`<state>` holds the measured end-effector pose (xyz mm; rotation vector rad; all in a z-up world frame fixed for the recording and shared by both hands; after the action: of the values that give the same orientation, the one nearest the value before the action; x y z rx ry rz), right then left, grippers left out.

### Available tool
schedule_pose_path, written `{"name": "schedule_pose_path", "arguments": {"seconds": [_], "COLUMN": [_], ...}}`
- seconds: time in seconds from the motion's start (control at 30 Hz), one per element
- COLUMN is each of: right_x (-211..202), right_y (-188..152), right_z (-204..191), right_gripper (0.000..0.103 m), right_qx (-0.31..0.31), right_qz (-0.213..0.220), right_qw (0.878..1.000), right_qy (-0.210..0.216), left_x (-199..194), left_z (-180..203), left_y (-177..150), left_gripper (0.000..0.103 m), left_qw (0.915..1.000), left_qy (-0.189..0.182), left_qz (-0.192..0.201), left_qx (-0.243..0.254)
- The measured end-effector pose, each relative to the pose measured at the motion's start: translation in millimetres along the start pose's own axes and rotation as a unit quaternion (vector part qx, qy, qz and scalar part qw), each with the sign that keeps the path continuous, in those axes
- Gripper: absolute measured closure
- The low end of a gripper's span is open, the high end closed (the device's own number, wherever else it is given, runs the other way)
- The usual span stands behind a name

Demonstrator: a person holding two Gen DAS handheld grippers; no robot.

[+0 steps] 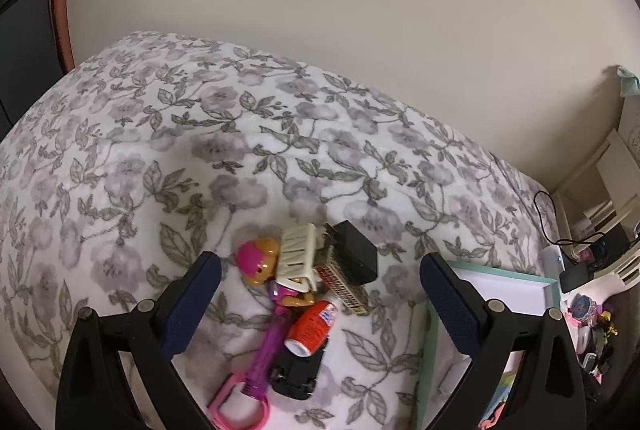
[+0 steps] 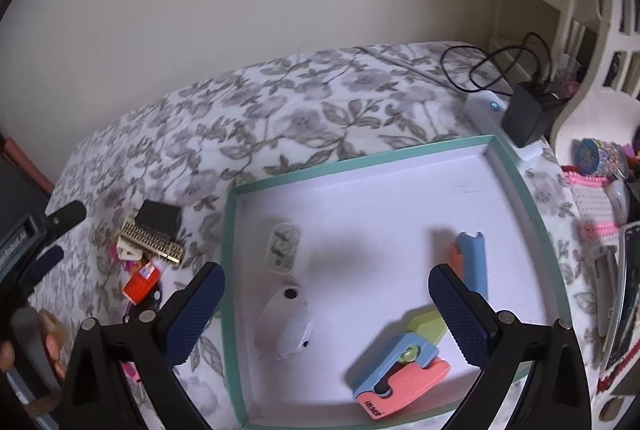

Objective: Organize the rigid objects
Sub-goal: 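Move both tools away from the tray back over the pile of items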

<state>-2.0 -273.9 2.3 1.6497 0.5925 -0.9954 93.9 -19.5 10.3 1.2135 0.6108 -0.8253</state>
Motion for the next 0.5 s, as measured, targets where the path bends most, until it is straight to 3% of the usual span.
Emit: {"name": "schedule_pose_path", "arguments": {"seconds": [0.1, 0.23, 0.5], "right_x": [-1.3, -4.5, -1.5], "right_y": [-0.9, -3.2, -13.0], "right_z": [-13.8, -36.1, -85.4], "right_gripper": [0.000, 0.000, 0.000], "right_qx": [-0.018, -0.023, -0.076], "right_qz": [-0.006, -0.013, -0.028], "right_qw": [1.000, 0.998, 0.995], "right_qy": [0.007, 0.058, 0.060], "left_x": [-2.8, -9.1, -24.7], "left_z": [-9.6, -17.5, -30.9], "left_y": [1.9, 5.5, 8.7], "left_gripper": [0.003, 0.003, 0.003], "left_qw": [1.0000, 0.9999, 0.9990], "left_qy": [-0.001, -0.004, 0.013], "left_qz": [-0.003, -0.010, -0.028], "left_qx": [-0.005, 0.006, 0.031]}}
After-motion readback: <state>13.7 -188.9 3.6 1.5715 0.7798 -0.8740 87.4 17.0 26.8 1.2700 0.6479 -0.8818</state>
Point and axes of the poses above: each gripper's, at about its wrist camera, not at the fingertips, and x roughly the way its jaws point, z to its right, y to its top, the point moved 1 cm from there along x, roughly the way its jaws point, and after that the axes turned 2 degrees about -y, right-handed, at the moved point
